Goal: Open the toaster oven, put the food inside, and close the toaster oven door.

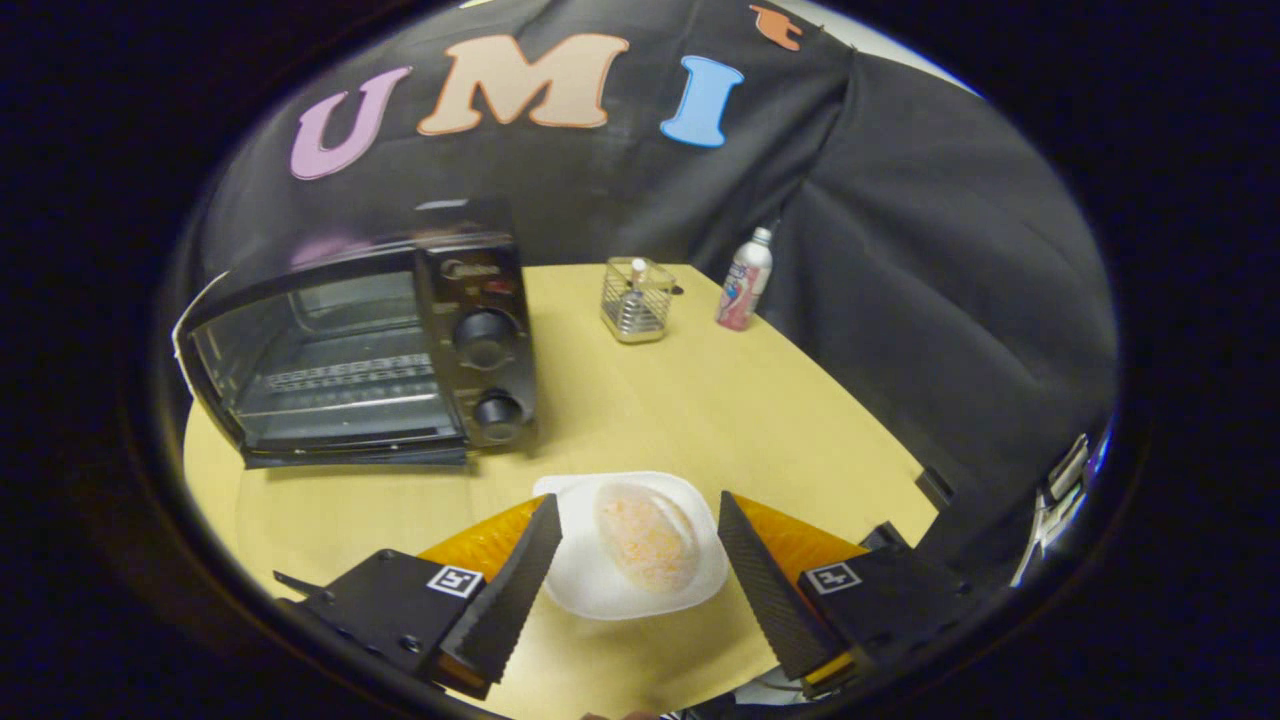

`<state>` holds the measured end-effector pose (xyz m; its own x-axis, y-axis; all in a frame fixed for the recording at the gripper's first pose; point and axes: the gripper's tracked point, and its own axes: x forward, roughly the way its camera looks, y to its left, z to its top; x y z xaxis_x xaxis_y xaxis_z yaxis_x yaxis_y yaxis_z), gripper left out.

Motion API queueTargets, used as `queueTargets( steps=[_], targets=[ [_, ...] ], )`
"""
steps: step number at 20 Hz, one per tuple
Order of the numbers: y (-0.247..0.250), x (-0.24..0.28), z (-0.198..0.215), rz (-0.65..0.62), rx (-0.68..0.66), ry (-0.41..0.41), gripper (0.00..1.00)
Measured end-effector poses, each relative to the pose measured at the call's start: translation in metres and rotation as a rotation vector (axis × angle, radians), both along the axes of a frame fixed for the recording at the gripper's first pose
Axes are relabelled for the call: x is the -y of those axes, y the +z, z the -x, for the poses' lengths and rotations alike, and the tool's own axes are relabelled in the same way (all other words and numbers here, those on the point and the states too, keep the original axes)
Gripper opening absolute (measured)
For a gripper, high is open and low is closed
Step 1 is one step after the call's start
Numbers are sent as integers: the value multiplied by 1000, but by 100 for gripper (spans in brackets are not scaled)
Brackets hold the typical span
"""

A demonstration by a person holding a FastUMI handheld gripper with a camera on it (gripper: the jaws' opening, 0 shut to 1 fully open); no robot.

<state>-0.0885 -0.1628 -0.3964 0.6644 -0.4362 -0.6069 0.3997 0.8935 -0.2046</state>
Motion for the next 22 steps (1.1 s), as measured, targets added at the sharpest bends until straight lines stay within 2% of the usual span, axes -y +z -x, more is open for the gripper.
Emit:
queueTargets(
  steps=[6, 12, 17, 22],
  targets=[
    [-36, 18, -3, -13, -106, 9, 100],
    [-57, 18, -8, -114, -94, -20, 100],
    [-85, 8, 3, -154, -160, 21, 100],
    [-91, 4, -2, -241, -98, -9, 100]
  ],
)
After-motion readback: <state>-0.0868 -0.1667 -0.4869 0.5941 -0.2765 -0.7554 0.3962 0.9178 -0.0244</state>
